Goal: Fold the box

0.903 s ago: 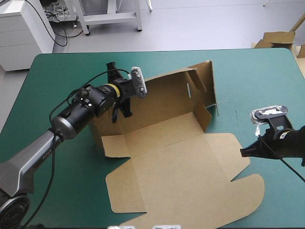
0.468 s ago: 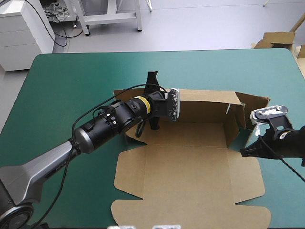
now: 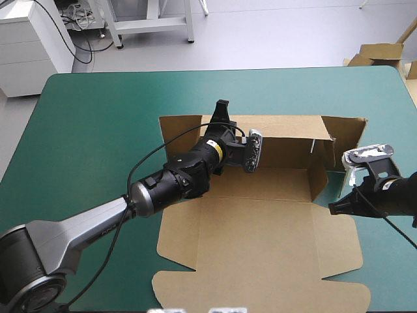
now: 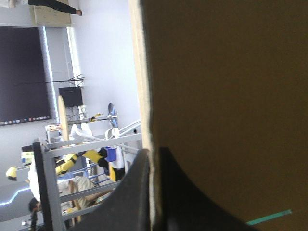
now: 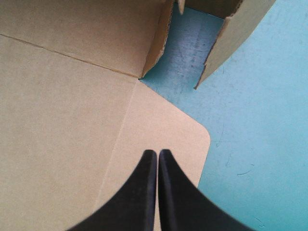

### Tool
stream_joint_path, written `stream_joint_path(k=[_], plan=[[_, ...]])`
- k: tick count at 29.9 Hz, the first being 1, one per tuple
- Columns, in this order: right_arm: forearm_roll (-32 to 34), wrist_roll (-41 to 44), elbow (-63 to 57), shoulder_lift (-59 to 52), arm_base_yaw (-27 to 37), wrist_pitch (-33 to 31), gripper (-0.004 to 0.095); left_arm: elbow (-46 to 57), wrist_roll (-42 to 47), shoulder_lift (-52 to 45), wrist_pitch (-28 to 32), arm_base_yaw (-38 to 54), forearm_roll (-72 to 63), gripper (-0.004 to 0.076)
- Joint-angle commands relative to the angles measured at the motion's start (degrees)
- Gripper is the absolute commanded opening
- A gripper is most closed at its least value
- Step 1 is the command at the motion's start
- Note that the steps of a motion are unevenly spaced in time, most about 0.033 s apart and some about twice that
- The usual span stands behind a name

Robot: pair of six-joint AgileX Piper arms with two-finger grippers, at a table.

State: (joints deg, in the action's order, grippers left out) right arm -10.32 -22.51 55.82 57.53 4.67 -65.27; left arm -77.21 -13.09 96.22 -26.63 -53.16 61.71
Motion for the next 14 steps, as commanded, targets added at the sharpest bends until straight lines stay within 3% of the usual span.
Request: stream_joint_path(k=[1, 6, 14], plan=[[-0.55, 0.29, 1.36, -0.64, -0.02, 0.93, -0.0006, 1.66, 7.26, -1.92, -0.32, -1.47, 11.18, -0.0008], [-0.55, 2.90, 1.36, -0.64, -0.02, 0.96, -0.0006, 7.13, 13.92, -1.92, -0.95, -2.55, 20.72, -0.0008], [-0.69, 6.24, 1.36, -0.64, -0.02, 2.20, 0.0028, 7.75, 19.84, -1.92, -1.78, -4.64, 23.20, -0.0008]])
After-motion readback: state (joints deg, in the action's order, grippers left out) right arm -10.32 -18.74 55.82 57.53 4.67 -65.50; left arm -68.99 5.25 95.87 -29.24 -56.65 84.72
